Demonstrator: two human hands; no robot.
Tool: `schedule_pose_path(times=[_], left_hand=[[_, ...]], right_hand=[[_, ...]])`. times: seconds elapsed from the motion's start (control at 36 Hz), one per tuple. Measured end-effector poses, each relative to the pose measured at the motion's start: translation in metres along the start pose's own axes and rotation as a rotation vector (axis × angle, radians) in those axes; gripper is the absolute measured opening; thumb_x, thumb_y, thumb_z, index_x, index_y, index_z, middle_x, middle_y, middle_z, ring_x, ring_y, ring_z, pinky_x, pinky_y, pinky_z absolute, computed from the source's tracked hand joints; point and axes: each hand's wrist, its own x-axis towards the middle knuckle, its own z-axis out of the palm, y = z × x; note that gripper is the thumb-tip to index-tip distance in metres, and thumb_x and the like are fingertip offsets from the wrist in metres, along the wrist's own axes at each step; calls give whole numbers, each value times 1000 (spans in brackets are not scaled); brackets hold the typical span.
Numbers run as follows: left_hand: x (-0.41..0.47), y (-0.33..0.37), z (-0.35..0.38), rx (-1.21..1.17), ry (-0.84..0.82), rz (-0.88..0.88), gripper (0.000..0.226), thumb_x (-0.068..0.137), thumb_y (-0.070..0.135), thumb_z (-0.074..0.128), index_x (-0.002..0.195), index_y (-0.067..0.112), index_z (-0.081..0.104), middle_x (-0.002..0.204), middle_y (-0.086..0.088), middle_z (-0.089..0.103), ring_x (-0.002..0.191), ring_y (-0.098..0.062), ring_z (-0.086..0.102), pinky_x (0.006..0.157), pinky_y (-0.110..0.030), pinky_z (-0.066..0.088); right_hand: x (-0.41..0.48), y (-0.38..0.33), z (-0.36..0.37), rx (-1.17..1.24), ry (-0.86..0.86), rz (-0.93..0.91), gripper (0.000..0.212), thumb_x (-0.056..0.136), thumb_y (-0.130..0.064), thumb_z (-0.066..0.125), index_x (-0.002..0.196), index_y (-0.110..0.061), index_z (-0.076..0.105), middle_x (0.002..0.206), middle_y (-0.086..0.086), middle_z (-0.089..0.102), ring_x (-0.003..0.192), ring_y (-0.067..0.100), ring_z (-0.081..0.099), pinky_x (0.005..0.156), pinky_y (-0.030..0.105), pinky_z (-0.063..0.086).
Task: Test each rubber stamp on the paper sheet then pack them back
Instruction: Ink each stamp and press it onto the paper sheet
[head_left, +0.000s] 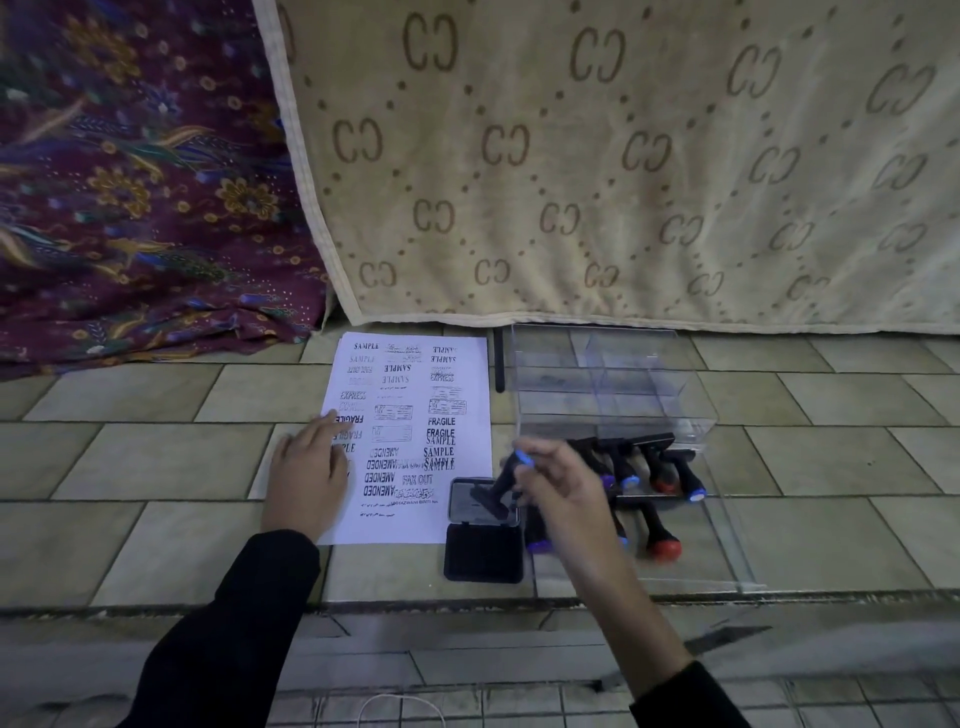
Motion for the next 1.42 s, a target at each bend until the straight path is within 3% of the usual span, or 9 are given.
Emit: schedule_pose_path(times=[0.06,0.11,0.19,0.31,0.56,0.89,1.0,1.19,1.42], left_hand=[[0,0,0,2,-2,-2,34,88,-1,50,117,12,63,136,-7,55,125,-22,51,104,-45,35],[0,0,0,5,-2,-1,34,88,-1,50,116,13,63,136,-6,55,125,-21,51,103,-44,35],[-1,0,0,2,-1,-6,33,89,0,50,116,13,63,136,-5,55,125,-21,52,104,-44,34],[0,2,-2,-2,-4,-14,33,89,0,50,116,12,63,137,-6,54,126,-21,51,106,-44,32],[0,3,-3,0,-9,-30,34,89,0,49,117,12,62,138,-5,54,127,-19,49,108,-45,30],[-1,5,-2,6,5,-33,34,88,0,50,116,13,63,137,-6,54,129,-21,48,109,-44,30],[-1,5,-2,5,8,-31,33,89,0,49,116,13,63,137,-6,54,129,-21,48,109,-44,29],[-1,5,-2,13,-1,-38,34,89,1,48,118,13,62,138,-5,53,131,-21,46,110,-42,26],[0,5,-3,7,2,-24,34,89,0,49,117,12,62,137,-7,54,129,-21,48,107,-41,30]], right_hand=[[-7,7,3,-89,-31,-64,24,88,4,58,98,-18,64,94,2,68,81,5,62,75,16,50],[-13,15,4,-158,-47,-105,28,88,5,57,99,-20,64,93,3,67,81,10,62,78,23,50],[-18,24,2,-299,-92,-139,28,89,0,56,101,-24,63,82,2,63,71,22,57,67,33,47],[-20,28,1,-485,-150,-232,33,87,-4,56,101,-33,62,86,-17,59,65,3,53,61,11,38],[-23,30,3,-686,-180,-405,29,82,-4,56,103,-24,63,98,-35,53,84,-16,48,70,-1,33],[-21,35,5,-747,-154,-484,18,83,-13,68,101,-17,66,97,-13,62,87,-20,41,79,0,33],[-21,38,5,-725,-146,-438,24,84,-19,66,108,-21,61,96,-25,51,86,-17,44,77,0,33],[-23,42,5,-694,-124,-401,20,84,-26,66,100,-29,54,96,-15,57,83,-10,48,75,2,35],[-27,43,5,-735,-123,-458,17,84,-18,68,96,-18,55,90,-20,49,85,-13,45,75,2,35]])
